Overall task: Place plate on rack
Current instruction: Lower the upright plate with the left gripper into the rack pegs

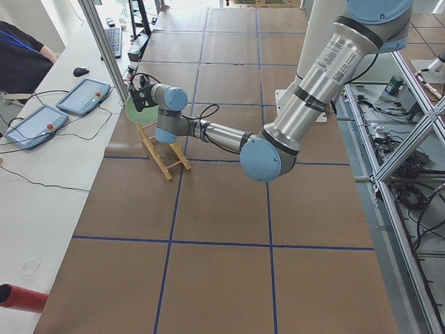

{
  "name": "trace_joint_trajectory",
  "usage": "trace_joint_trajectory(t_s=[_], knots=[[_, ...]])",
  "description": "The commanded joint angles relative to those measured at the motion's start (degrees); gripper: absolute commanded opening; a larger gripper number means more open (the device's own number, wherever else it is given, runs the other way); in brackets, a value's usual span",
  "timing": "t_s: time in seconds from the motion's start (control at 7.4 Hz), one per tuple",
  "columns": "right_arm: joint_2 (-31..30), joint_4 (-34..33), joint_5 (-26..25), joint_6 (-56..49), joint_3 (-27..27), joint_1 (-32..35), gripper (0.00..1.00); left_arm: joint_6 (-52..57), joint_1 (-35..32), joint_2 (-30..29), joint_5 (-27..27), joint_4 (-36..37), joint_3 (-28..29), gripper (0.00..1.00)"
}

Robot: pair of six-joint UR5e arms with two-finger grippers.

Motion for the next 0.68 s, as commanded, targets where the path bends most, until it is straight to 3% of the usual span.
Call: trace_joint_trajectory(t_s=[0.0,0.54], knots=[[0.0,0.0,0.0,0.0,0.0,0.0,1.00,0.1,0.2,-0.1,0.0,0.0,1.8,0.00],[0.0,0.0,0.0,0.0,0.0,0.1,1.00,0.2,2.3,-0.4,2.1,0.0,3.2,0.00]])
